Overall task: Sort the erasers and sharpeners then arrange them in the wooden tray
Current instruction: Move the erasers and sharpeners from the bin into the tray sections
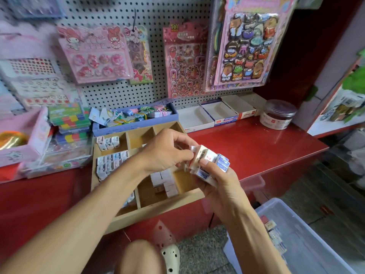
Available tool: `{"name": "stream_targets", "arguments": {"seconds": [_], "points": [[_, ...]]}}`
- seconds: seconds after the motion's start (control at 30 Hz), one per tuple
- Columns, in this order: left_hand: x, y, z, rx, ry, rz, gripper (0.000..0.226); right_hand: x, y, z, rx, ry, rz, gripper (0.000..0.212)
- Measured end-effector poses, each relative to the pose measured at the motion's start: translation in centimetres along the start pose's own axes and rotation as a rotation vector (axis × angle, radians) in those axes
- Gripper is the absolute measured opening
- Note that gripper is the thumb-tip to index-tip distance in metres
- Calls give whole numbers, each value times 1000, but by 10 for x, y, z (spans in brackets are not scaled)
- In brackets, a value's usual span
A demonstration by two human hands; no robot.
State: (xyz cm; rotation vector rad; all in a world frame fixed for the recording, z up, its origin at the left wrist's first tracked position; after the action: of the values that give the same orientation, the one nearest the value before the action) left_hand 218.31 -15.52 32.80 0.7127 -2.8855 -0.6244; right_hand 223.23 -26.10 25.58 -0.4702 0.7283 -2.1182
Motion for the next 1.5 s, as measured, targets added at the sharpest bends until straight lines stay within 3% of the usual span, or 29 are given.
{"name": "stream_targets", "arguments": {"seconds": [0.27, 0.37, 0.47, 0.6, 0.7, 0.77, 1.1, 1.4, 1.5], "points": [[34, 16, 7, 46, 36, -239, 19, 14, 2, -19, -123, -3, -133, 46], [47, 28, 17, 62, 81, -250, 27, 17, 3, -25, -195, -18, -158, 46], [58, 33, 35, 140, 145, -253, 28, 20, 0, -29, -269, -28, -146, 59], [66, 36, 63, 209, 239, -276, 20, 21, -4, -37, -327, -56, -141, 36], [68, 40, 77, 204, 262, -297, 18, 17, -4, -47, -312, -57, -180, 55], [69, 48, 88, 137, 268, -321, 16, 16, -2, -53, -306, -65, -210, 64], [66, 27, 89, -542, 36, -217, 14, 17, 9, -49, -313, -38, -237, 35], [57, 19, 87, -622, 48, -159, 17, 20, 16, -35, -326, -27, -226, 32], [53, 30, 75, -586, 52, -235, 16, 23, 20, -24, -302, -7, -232, 29]]}}
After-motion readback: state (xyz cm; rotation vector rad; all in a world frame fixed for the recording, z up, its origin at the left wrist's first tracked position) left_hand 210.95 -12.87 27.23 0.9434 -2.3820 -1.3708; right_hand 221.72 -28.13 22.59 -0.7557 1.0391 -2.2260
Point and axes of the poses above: each hand's wrist, its own x-axis away from the middle knuckle, its own y-axis out of the back of the hand, z = x × y, the point moved 9 cm from there along -x, towards the middle knuckle, and after that the axes turned 1 degree about x, right-handed, at the moved point
